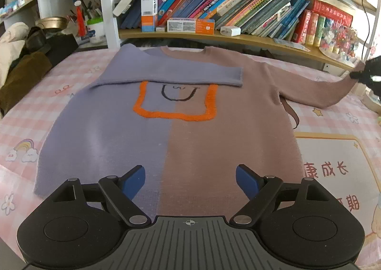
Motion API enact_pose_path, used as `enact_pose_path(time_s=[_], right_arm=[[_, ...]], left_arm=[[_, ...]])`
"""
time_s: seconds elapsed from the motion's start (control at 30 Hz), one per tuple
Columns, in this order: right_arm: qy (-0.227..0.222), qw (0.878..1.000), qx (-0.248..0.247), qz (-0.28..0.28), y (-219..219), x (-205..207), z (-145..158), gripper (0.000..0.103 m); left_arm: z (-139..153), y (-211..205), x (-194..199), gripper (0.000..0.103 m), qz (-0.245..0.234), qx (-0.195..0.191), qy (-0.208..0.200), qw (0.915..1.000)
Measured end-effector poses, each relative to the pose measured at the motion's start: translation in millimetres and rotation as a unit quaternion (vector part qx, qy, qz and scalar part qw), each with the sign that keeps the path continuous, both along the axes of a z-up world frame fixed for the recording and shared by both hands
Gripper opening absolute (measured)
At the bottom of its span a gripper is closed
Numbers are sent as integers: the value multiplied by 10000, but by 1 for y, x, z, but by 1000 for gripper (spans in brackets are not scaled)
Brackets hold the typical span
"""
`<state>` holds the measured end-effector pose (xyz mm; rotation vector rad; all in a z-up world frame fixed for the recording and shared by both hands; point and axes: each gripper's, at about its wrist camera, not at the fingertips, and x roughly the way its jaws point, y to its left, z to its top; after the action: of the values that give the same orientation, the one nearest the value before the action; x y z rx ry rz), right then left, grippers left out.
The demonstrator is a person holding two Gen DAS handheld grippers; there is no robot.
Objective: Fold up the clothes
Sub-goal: 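Grasp the pink sleeve cuff with the right gripper, then lift the pink sleeve and fold it across the chest with the right gripper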
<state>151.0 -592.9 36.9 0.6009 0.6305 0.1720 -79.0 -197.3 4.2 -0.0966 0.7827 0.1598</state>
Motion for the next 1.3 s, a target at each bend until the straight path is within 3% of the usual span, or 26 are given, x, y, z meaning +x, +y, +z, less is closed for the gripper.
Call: enact_pose_path(time_s=[0.13, 0.63, 0.93, 1.3], right_arm=[[-124, 9999, 72, 21, 22, -4, 17, 5], [-855, 9941, 198, 639, 194, -3, 87, 5], [-869, 9879, -27, 1282, 324, 3, 84, 5], [-487, 9852, -585, 1533, 409, 5, 48, 5]], left_arm=[[1, 19, -2, 86, -143, -68, -79, 9998], [23, 122, -23, 86, -262, -173, -586, 9978], [26, 176, -44, 86, -269, -113, -675, 9973], [27, 220, -63, 86, -89, -151, -712, 9973]])
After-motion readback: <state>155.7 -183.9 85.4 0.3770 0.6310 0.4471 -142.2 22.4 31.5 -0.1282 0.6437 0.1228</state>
